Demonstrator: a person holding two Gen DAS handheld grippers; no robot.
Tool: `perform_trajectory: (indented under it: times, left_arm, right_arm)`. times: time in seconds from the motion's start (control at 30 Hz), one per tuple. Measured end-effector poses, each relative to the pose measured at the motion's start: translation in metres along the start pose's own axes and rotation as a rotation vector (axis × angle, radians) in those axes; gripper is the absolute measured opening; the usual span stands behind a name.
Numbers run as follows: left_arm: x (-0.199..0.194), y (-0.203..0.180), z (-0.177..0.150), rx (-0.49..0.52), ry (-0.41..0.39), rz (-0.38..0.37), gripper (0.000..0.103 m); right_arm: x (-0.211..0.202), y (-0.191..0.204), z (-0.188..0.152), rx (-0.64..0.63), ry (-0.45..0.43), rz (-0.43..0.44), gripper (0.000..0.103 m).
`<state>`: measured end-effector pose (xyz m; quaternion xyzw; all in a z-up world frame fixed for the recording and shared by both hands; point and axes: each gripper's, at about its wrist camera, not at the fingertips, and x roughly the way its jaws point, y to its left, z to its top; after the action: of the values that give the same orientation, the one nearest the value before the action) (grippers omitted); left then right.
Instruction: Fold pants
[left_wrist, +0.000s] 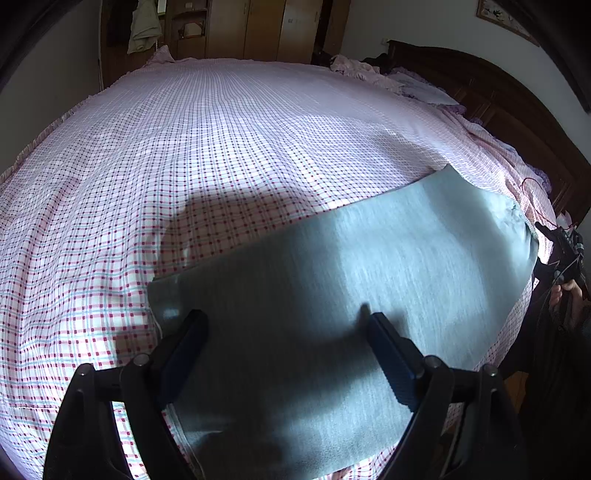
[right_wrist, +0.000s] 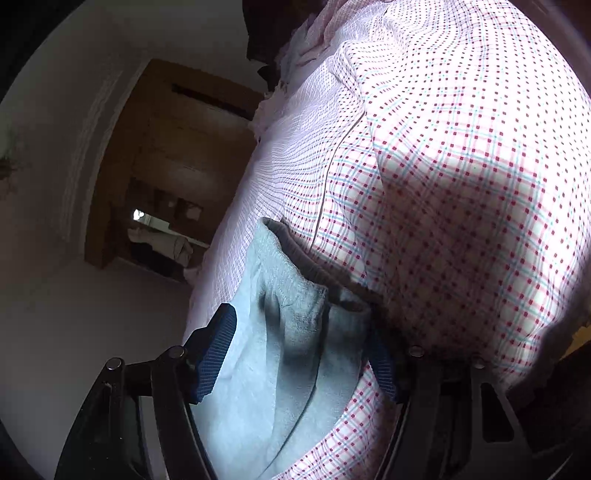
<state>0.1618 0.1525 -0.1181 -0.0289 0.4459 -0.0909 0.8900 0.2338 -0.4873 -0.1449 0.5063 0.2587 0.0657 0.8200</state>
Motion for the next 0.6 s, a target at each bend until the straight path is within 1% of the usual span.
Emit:
perform_trajectory:
  times: [0.03, 0.13, 0.37, 0.5, 0.57, 0.6]
  left_arm:
    - [0.0, 0.0, 0.0, 0.0, 0.0, 0.001, 0.091]
    - [0.001, -0.001, 0.0, 0.002, 0.001, 0.006, 0.091]
    - [0.004, -0.002, 0.002, 0.004, 0.0, 0.015, 0.091]
    - [0.003, 0.003, 0.001, -0.009, -0.006, 0.0, 0.091]
    - [0.001, 0.005, 0.001, -0.016, -0.008, -0.005, 0.091]
    - [0.001, 0.006, 0.001, -0.019, -0.009, -0.006, 0.091]
  right_arm:
    - [0.0, 0.0, -0.001, -0.01, 0.003, -0.01, 0.06]
    - [0.01, 0.0, -0.004, -0.028, 0.013, -0.086, 0.046]
    - [0.025, 0.001, -0.006, -0.024, -0.012, -0.146, 0.045]
    - [0.041, 0.016, -0.008, -0.057, -0.025, -0.19, 0.044]
    - [0.044, 0.016, -0.009, -0.055, -0.025, -0.218, 0.032]
    - [0.045, 0.016, -0.008, -0.051, -0.022, -0.214, 0.031]
